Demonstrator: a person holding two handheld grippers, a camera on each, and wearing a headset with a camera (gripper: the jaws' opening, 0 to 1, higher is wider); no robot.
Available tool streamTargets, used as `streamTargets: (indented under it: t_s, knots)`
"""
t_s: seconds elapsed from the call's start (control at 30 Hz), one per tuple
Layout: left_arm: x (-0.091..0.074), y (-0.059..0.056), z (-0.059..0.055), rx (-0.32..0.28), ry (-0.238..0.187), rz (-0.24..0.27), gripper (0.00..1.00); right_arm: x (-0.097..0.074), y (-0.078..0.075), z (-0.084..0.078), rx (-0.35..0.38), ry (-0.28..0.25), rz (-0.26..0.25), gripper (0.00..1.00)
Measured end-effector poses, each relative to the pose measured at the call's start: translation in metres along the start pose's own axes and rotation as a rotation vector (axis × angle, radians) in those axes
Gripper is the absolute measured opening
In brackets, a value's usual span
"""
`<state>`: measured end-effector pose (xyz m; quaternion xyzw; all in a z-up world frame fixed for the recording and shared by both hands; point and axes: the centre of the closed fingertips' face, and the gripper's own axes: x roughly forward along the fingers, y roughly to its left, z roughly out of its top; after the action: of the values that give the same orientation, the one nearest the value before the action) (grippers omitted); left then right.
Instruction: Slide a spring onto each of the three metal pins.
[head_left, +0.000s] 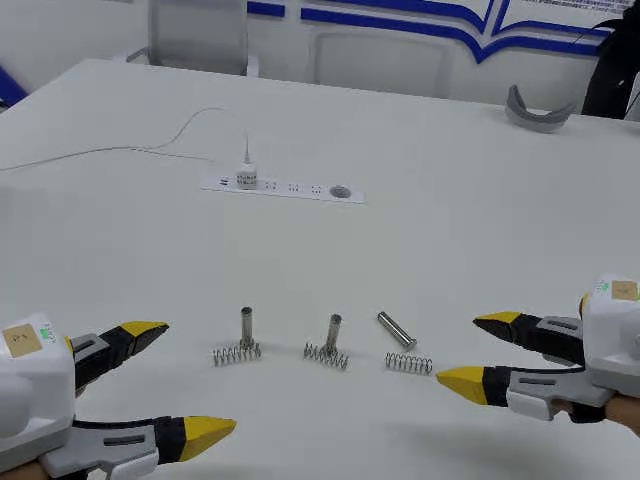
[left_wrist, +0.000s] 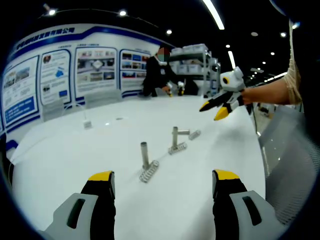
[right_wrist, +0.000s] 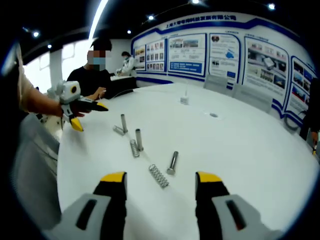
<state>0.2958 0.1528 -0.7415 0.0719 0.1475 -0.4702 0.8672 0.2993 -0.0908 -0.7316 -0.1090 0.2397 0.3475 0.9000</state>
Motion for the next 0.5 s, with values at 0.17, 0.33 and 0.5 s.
streamTargets:
  t_s: [0.17, 0.33, 0.5]
  knots:
    - [0.000, -0.001, 0.000, 0.002, 0.000, -0.002, 0.81, 0.002, -0.003, 0.002, -0.003, 0.006, -0.006, 0.55]
    - [0.001, -0.002, 0.000, 0.002, 0.000, -0.003, 0.81, 0.007, -0.007, 0.006, -0.003, 0.009, -0.014, 0.54]
    - [0.002, -0.004, 0.001, 0.003, 0.001, -0.006, 0.81, 0.014, -0.010, 0.011, -0.004, 0.017, -0.020, 0.51]
